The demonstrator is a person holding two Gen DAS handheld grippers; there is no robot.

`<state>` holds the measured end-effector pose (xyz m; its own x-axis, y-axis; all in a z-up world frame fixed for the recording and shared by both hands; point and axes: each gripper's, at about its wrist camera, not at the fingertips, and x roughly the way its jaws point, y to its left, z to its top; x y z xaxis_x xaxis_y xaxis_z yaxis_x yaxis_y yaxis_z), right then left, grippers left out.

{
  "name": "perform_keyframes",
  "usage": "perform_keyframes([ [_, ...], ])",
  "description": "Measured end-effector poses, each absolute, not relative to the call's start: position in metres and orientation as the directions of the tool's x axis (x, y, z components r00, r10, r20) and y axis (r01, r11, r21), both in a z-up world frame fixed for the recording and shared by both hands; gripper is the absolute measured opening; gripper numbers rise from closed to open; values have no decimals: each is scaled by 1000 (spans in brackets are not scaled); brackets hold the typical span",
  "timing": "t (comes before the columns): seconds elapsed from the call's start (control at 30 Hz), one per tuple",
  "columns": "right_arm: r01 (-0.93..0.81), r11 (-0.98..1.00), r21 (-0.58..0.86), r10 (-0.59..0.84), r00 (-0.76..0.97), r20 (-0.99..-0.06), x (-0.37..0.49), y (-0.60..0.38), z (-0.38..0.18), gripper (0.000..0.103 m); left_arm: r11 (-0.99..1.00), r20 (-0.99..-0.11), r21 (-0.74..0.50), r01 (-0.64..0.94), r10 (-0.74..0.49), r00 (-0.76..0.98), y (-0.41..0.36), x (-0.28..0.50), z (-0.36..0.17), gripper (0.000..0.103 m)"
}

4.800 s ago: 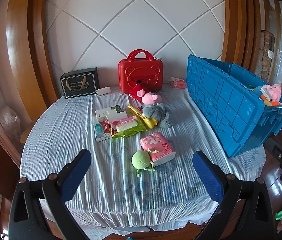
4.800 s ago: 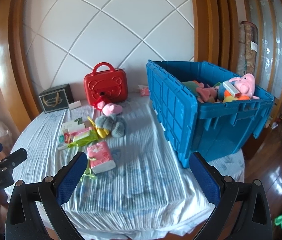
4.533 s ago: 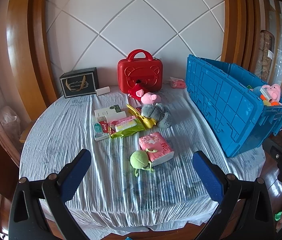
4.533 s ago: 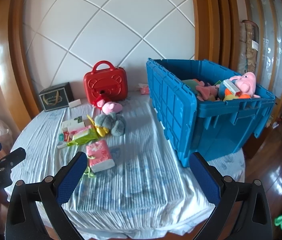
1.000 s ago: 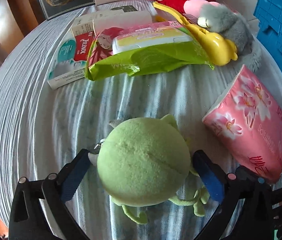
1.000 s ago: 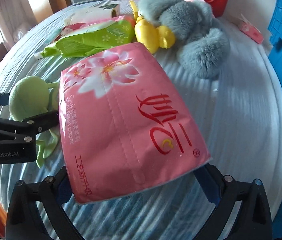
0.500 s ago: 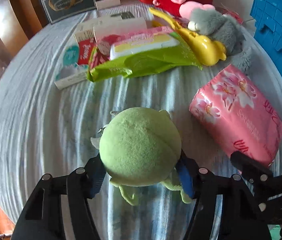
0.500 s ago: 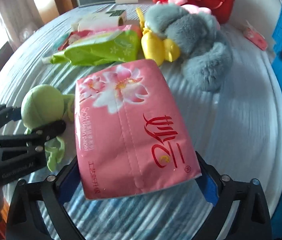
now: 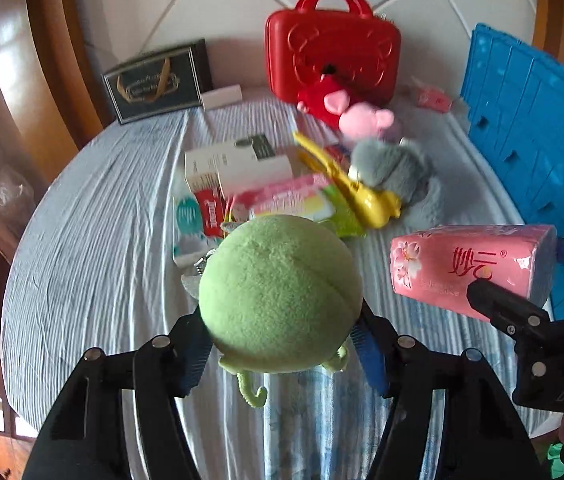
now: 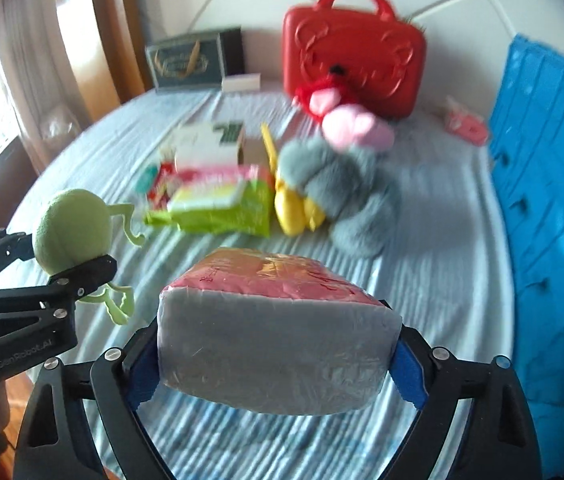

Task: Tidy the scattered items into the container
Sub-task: 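Carry both items over the blue crate and open both tools to drop them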

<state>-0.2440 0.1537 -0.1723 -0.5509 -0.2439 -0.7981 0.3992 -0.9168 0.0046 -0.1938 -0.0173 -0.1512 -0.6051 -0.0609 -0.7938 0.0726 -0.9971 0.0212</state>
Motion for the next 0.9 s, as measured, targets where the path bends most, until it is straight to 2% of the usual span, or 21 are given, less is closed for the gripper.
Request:
perform_keyframes([
  [0.2,356,-934,-17,-235,-651,-722,-208,157,-99,93,-1000,-726,7,18,-18,-687,-26,-177,-105,62],
  [0.47,287,-955,-69,-184,-762,-621,-180,160,-30,93,-998,-660,-27,-60,63,-749,-15,-172,-63,62],
  [0.7,197,-974,-115,-106,-836,-539,-167,198,23,93,-990,-631,-19,-137,118,-766,34,-183,-28,62],
  [0.9,97,-988,-118,-30,-882,-471,-153,267,58,93,-972,-584,-14,-234,198,-787,114,-187,9,62],
])
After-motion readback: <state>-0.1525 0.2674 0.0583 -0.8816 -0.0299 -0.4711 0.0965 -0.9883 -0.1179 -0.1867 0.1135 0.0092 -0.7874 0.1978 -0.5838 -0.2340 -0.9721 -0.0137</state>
